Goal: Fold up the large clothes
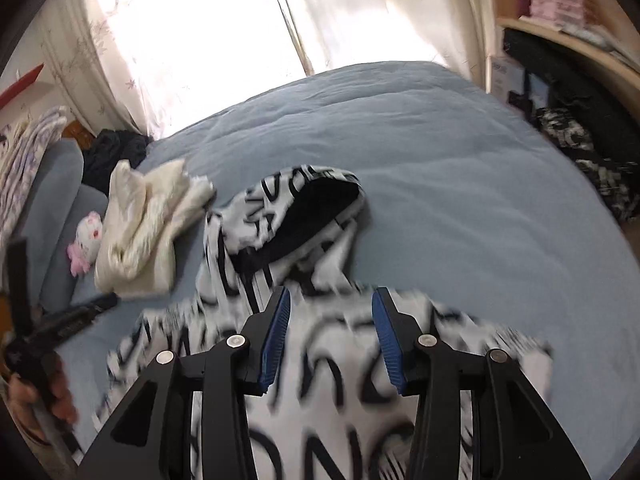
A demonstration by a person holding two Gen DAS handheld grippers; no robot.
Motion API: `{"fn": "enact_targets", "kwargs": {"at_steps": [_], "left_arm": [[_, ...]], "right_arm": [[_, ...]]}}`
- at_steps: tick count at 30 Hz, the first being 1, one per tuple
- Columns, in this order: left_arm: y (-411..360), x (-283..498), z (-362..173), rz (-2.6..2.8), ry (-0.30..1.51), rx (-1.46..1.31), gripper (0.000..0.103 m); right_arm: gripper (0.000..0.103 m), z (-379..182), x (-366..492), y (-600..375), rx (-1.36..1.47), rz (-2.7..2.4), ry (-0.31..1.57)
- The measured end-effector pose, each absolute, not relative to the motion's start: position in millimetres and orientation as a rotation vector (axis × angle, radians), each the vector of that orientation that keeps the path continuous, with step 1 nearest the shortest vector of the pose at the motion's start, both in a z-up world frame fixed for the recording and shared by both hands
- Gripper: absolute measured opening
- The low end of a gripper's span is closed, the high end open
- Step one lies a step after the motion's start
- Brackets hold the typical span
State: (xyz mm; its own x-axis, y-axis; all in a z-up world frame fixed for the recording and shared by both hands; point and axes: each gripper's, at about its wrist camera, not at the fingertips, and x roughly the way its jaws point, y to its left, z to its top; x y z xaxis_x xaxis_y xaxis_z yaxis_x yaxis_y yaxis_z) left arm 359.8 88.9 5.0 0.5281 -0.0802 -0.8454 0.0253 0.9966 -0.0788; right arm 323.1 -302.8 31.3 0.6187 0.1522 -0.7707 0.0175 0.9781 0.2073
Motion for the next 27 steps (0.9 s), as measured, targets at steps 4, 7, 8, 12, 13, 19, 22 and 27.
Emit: {"fn": "enact_targets", "kwargs": {"at_steps": [4,7,8,12,13,19,22,27], "left_arm": [[70,429,-19,-0.084,1.084,-0.126,0.028],[54,469,-42,-0.061,1.093,-0.179,0.044],[48,476,-50,-0.056,1.095,-0.182,0.044],[22,514,-89,-0.032,1.147,-0.157,0.045],[17,520,-97,-0.02,1.154,-0.142,0.045],[1,541,-127,0.097,1.141,0.027,0.045],[16,542,-125,0.153,1.092,0.055,0.043],[52,539,-127,0.209,1.037,0.069,0.032]], "right_arm": [[0.055,11,407,-292,0.275,0.126,0.973],[0.065,-17,458,-282,0.288,0.124,1.022],[0.065,-26,467,-280,0.299,0.128,1.032],[0.065,-56,504,-282,0.351,0.102,1.058],[0.065,-62,513,-286,0.375,0.105,1.061],[0.065,-82,558,-304,0.478,0.064,1.05],[0.065,-84,575,-312,0.535,0.055,1.037],[0.064,-88,583,-318,0.47,-0.047,0.998]]}}
